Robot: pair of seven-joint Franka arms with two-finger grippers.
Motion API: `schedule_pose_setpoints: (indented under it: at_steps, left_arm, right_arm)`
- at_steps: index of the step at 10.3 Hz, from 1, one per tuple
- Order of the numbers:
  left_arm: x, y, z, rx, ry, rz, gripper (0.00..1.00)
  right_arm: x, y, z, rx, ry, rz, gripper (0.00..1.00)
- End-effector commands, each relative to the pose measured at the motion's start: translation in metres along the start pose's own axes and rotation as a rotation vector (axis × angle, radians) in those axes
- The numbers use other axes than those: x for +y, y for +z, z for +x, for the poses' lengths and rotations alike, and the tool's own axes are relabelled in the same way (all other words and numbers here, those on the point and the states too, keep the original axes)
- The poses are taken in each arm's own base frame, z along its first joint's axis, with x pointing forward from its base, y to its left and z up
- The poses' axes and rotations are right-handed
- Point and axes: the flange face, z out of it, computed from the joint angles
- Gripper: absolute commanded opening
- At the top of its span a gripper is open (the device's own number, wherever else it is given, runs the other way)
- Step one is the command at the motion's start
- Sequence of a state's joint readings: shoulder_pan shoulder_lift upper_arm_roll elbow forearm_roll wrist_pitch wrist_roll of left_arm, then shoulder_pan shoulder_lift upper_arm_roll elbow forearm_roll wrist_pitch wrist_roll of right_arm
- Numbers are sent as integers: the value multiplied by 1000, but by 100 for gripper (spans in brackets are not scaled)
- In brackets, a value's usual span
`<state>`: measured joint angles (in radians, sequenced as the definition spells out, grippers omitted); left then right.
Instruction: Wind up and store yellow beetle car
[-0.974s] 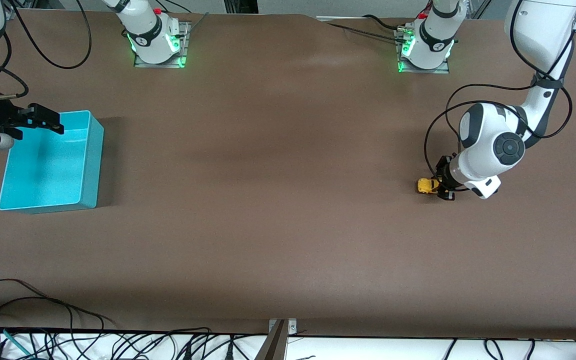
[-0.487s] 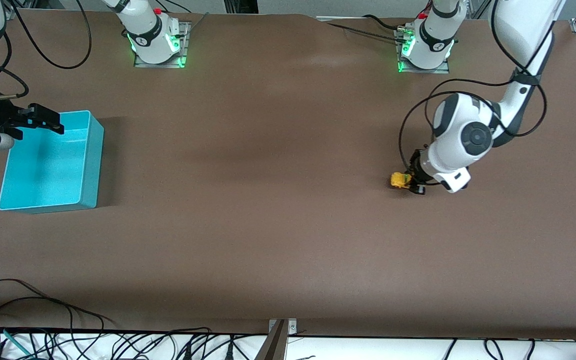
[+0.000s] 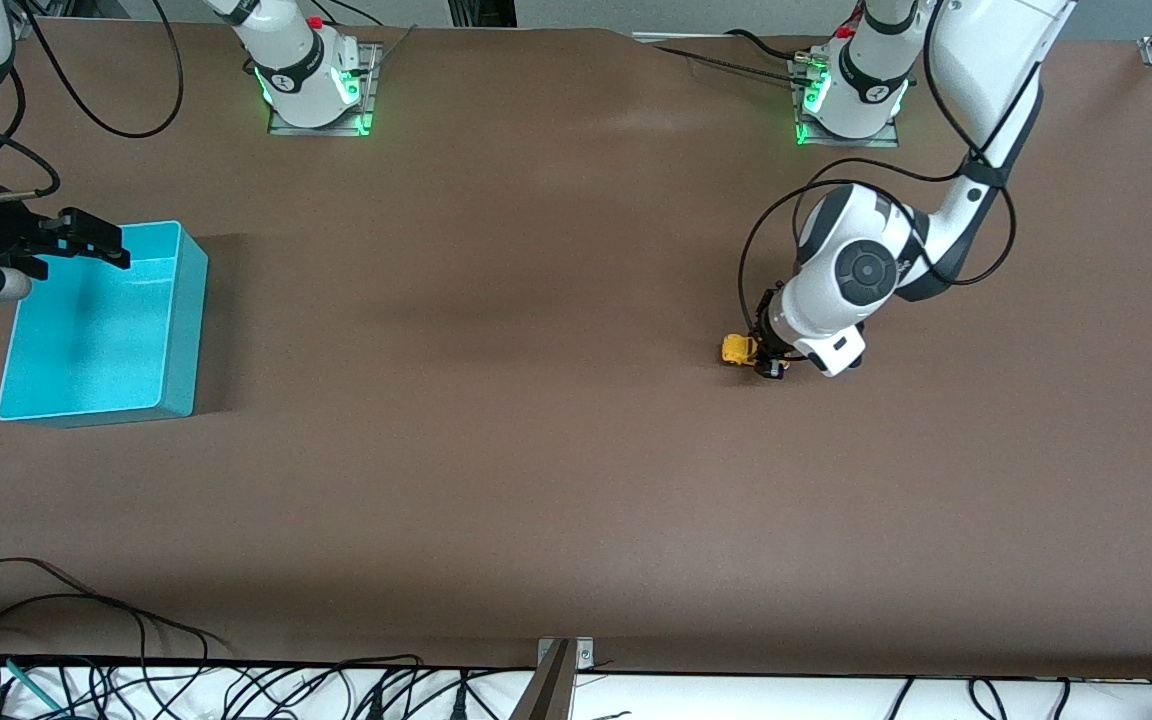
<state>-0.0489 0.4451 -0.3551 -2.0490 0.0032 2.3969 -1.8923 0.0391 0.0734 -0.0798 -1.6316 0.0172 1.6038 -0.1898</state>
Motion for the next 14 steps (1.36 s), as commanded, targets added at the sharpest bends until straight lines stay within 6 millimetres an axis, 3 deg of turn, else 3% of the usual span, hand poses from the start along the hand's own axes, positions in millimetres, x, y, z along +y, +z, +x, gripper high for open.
schedule_pose_setpoints:
  at_steps: [1,3,6,14]
  left_arm:
    - [11,14,2,9,-90,4,0]
    - [14,22,6,92,-170,-27,0]
    - [15,35,18,136,-150,-24,0]
    - [21,40,126,119,-59,46,0]
  right_arm:
    - [1,-1,-4,-1,-9,-7,100]
    - [2,0,-3,-3,-8,-7,100]
    - [3,1,-4,-4,-6,-6,100]
    - [2,0,-3,0,-8,-7,100]
